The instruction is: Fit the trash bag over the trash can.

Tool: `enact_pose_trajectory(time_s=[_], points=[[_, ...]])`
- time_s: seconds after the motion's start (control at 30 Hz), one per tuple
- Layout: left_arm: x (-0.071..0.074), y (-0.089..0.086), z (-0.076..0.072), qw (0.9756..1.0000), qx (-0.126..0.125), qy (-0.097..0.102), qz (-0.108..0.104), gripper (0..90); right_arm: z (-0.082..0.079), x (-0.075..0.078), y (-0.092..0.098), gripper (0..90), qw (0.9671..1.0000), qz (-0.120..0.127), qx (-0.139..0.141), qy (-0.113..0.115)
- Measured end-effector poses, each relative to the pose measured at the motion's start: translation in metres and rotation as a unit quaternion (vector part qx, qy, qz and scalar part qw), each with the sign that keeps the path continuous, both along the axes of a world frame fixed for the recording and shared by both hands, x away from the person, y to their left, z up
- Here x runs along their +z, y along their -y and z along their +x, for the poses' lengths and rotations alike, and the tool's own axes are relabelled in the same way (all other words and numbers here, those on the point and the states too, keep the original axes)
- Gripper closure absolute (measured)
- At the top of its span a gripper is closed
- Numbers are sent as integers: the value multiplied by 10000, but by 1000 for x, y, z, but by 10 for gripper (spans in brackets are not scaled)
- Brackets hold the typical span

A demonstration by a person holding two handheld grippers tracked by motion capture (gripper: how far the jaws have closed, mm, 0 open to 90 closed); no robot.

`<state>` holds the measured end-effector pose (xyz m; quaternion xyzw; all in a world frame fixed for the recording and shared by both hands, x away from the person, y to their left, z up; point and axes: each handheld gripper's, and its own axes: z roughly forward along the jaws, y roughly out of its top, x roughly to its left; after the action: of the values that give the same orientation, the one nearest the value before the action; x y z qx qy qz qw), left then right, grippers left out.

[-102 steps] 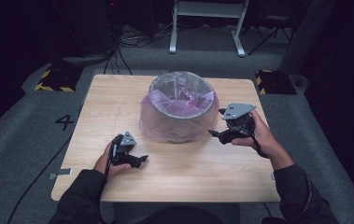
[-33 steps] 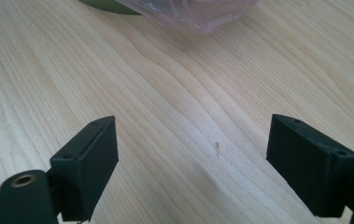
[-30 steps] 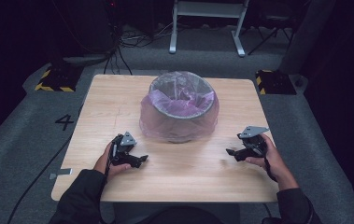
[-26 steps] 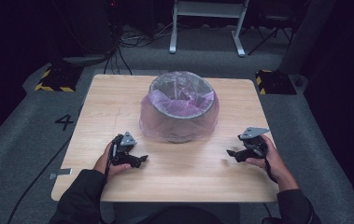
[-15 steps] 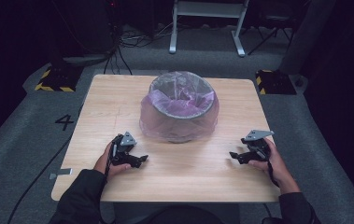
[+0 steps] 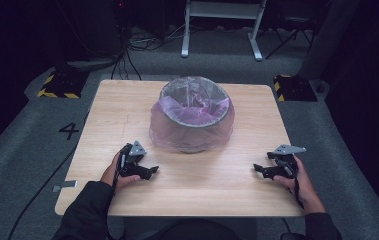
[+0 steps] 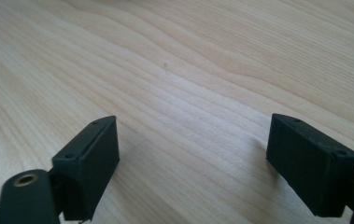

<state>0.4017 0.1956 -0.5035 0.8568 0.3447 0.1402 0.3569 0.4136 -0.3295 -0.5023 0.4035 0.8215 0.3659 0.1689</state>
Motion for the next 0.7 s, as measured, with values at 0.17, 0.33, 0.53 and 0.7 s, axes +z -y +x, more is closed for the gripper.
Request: enact_pose_trajectory(time_s=[0.17, 0.33, 0.53, 0.7], points=[[0, 0, 0, 10000, -3, 1, 2, 133, 0, 0, -1, 158, 9999, -98, -65, 39], [0, 0, 0, 10000, -4, 2, 4, 133, 0, 0, -2, 156, 9999, -113, -41, 40], [0, 0, 0, 10000, 4, 8, 7, 133, 0, 0, -2, 155, 9999, -118, -46, 47], [0, 0, 0, 10000, 8, 5, 3, 133, 0, -1, -2, 154, 9999, -115, -48, 53]])
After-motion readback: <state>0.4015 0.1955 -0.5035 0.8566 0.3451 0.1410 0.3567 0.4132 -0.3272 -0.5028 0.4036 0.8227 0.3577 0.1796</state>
